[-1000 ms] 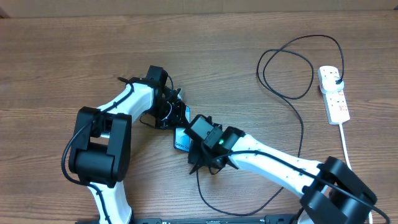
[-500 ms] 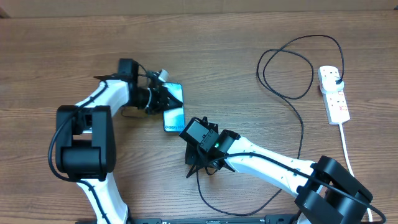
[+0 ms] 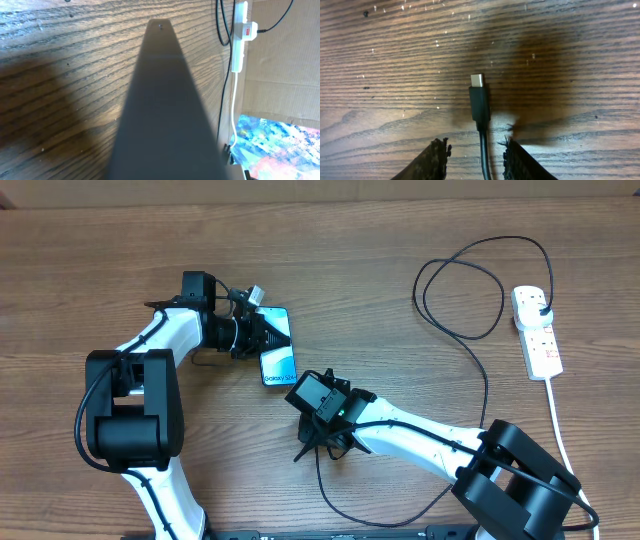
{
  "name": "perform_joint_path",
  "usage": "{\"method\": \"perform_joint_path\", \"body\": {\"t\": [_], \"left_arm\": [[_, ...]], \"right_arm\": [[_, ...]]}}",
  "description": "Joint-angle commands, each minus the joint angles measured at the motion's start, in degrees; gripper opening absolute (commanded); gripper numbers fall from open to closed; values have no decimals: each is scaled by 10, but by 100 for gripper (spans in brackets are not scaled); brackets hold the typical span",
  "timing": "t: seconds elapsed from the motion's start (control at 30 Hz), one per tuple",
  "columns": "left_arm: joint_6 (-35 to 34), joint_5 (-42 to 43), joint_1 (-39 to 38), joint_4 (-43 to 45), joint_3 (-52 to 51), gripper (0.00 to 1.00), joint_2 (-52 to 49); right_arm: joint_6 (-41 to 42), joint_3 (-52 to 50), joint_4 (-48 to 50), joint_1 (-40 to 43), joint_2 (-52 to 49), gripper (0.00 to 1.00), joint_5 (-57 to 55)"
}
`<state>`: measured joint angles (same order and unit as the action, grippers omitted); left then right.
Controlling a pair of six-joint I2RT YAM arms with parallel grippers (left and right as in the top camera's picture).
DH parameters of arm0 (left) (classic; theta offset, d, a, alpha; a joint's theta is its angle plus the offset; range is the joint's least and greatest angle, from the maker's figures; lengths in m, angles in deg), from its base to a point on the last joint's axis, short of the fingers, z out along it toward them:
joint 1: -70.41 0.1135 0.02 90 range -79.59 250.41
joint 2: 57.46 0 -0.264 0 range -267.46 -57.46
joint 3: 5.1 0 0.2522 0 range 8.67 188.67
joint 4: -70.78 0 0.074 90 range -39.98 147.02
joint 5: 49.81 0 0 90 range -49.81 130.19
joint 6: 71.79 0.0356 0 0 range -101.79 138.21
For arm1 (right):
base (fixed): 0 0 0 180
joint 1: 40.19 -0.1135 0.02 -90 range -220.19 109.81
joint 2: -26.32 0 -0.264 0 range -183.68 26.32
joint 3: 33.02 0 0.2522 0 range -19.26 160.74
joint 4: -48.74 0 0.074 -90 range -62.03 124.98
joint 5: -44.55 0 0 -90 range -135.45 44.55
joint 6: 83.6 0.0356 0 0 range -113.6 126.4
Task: Plug charger to phone and switch on socket
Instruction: 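Close the right gripper on the cable just behind the plug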
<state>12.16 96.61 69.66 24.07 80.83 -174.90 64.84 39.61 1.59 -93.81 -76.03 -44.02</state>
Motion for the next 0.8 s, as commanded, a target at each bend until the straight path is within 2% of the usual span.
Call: {"method": "perform_joint_path", "body": {"t": [0.0,0.13,0.2,0.3,0.6,0.77], "left_arm": [[-8,30,-2,2,13,4,0],[-9,30,-2,2,13,4,0],[-8,30,-3,2,13,4,0],[-8,30,-4,2,13,4,0],[-9,32,-3,2,13,4,0],[-9,32,-3,2,13,4,0]], "right_arm": [[16,-2,2,2,-10,36,-16],[20,-2,2,5,-14,33,-20],[20,-2,2,5,-14,27,-22],[16,-2,6,4,-14,11,-26],[16,-2,8,5,-14,12,-19],[16,-3,8,5,-14,19,-46]]}}
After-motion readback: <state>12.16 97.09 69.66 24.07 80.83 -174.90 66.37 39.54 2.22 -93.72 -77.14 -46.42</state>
